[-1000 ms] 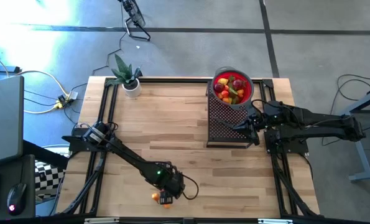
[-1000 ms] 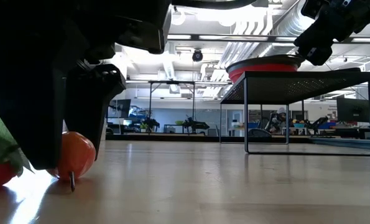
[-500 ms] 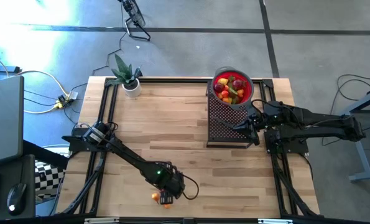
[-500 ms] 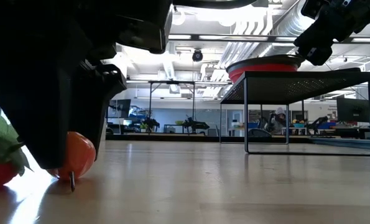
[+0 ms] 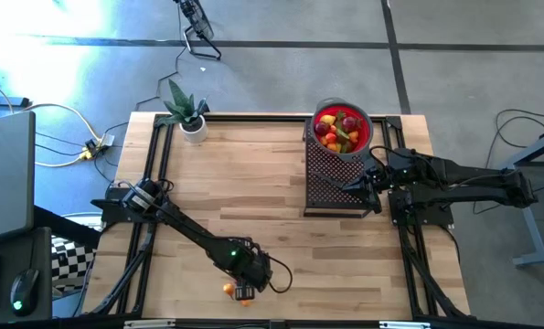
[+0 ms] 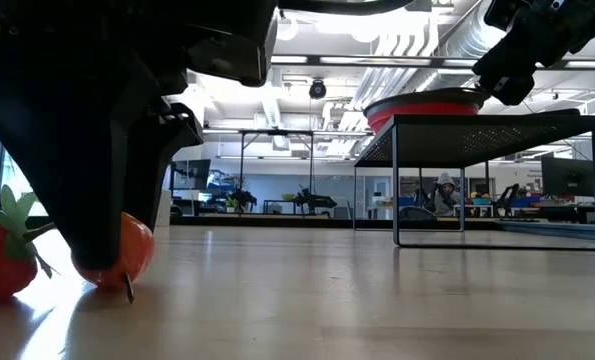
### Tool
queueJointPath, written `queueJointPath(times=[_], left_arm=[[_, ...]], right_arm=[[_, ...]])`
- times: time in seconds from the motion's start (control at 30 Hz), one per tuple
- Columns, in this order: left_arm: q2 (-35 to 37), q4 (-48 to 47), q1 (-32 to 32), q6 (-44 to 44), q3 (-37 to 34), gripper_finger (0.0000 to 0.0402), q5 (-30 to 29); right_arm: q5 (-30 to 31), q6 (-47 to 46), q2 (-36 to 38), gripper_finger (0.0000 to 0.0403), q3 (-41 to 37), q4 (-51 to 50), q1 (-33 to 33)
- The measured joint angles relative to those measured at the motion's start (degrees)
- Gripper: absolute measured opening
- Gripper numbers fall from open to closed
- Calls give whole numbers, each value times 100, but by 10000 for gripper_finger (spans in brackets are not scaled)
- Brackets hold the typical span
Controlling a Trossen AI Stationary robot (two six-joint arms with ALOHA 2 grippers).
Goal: Pick & Place Fruit
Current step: Put the pear into the strainer bowl on the shelf
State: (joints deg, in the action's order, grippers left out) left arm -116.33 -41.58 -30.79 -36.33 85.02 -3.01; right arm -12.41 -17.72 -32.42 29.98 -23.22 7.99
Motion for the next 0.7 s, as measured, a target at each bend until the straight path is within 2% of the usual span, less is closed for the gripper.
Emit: queueJointPath(times=[0.47, 0.7], left_arm=[[0, 0, 0, -62, 4, 134, 104], [-4, -111, 90, -46, 90, 133, 213]], right_arm=[[-27, 2, 0, 5, 1, -22, 0], [-486, -23, -1, 5, 0, -37, 0]])
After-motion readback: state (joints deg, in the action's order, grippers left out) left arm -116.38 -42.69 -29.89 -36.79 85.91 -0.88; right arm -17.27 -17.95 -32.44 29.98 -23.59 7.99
